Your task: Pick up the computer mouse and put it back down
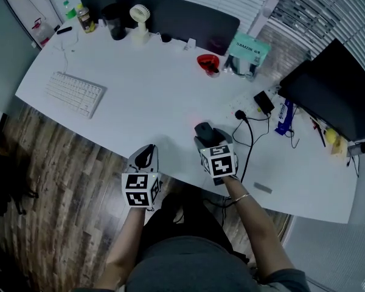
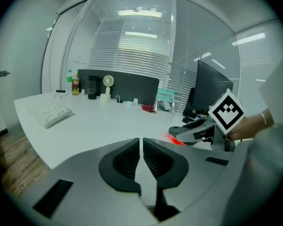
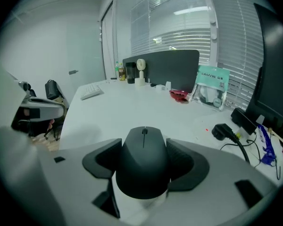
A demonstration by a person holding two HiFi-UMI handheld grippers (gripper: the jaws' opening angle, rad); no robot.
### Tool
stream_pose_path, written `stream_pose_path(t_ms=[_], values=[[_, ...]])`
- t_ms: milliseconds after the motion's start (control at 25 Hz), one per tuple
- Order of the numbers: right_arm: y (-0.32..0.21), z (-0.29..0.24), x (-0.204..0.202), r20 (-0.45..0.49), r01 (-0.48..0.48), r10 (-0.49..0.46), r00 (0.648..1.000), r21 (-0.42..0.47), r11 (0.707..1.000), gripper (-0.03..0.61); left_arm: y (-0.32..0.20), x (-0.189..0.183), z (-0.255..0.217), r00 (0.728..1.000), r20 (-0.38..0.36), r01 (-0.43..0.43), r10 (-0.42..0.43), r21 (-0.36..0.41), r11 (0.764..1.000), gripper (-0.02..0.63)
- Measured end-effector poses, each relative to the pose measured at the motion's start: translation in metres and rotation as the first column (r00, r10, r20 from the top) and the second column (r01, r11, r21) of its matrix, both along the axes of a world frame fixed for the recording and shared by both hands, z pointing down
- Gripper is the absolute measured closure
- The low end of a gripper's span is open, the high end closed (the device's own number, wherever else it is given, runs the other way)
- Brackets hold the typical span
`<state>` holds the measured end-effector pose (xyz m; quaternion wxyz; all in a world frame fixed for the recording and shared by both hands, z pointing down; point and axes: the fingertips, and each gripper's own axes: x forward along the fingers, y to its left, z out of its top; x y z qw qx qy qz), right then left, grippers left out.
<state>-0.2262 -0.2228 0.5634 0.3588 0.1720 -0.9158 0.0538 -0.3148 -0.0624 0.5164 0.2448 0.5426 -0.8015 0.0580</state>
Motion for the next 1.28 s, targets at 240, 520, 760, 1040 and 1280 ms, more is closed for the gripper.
stream_pose_path(t_ms=[240, 520, 760, 1040, 1280], values=[[0.006, -0.018, 0.021, 0.037, -0.061, 0.061, 0.997, -0.005, 0.998, 0.284, -0.013, 0.013, -0.005, 0.997, 0.007, -0.073, 0.073, 0.016, 0.997, 0.581], [0.007, -0.033, 0.054, 0.056, -0.151, 0.15, 0.987, 0.003, 0.989, 0.284, -0.035, 0.036, -0.008, 0.981, 0.022, -0.193, 0.193, 0.015, 0.981, 0.581], [0.004, -0.048, 0.093, 0.082, -0.264, 0.262, 0.961, 0.013, 0.964, 0.284, -0.056, 0.062, -0.011, 0.949, 0.038, -0.313, 0.313, 0.014, 0.95, 0.581], [0.0, -0.058, 0.152, 0.093, -0.409, 0.405, 0.91, 0.034, 0.912, 0.284, -0.078, 0.102, -0.012, 0.892, 0.05, -0.45, 0.449, 0.019, 0.893, 0.581], [-0.005, -0.061, 0.213, 0.087, -0.538, 0.533, 0.842, 0.045, 0.842, 0.284, -0.098, 0.141, -0.011, 0.833, 0.049, -0.552, 0.551, 0.015, 0.834, 0.581]])
